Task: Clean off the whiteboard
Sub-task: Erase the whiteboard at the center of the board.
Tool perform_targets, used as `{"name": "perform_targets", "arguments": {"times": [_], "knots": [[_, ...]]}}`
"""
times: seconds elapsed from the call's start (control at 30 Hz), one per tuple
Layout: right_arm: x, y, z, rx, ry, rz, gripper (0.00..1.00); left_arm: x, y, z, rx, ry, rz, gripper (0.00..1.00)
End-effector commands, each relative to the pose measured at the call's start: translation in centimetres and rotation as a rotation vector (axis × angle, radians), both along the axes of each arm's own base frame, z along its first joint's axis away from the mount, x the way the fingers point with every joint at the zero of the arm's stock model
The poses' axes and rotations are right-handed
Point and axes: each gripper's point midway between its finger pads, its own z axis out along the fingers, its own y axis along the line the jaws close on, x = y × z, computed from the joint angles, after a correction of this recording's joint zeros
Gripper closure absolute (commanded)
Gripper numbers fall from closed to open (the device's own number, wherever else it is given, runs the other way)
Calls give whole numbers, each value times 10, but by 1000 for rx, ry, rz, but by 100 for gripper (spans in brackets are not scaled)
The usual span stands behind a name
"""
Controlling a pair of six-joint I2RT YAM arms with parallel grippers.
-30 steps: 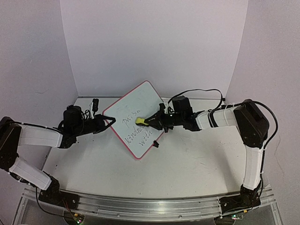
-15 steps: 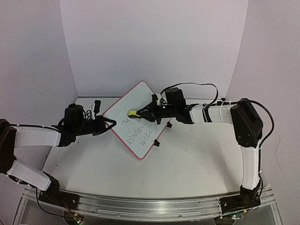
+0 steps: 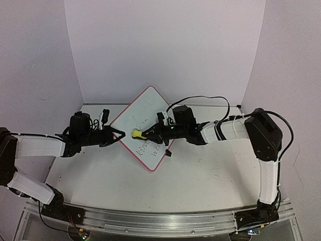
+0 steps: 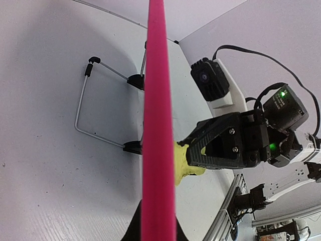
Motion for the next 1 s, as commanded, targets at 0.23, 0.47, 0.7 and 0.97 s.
{"name": "perform_targets", "arguments": {"times": [0.23, 0.47, 0.7, 0.97], "knots": [[6, -11, 1, -27, 13, -44, 100, -27, -20, 8, -14, 14, -142, 100], [28, 34, 36, 57, -32, -21, 100, -26, -21, 8, -12, 17, -144, 100], [29, 24, 17, 8, -13, -45, 100, -28, -20, 10, -12, 11, -146, 100], [28, -43, -22, -93, 34, -137, 100, -29, -21, 14, -19, 3, -156, 100]]}}
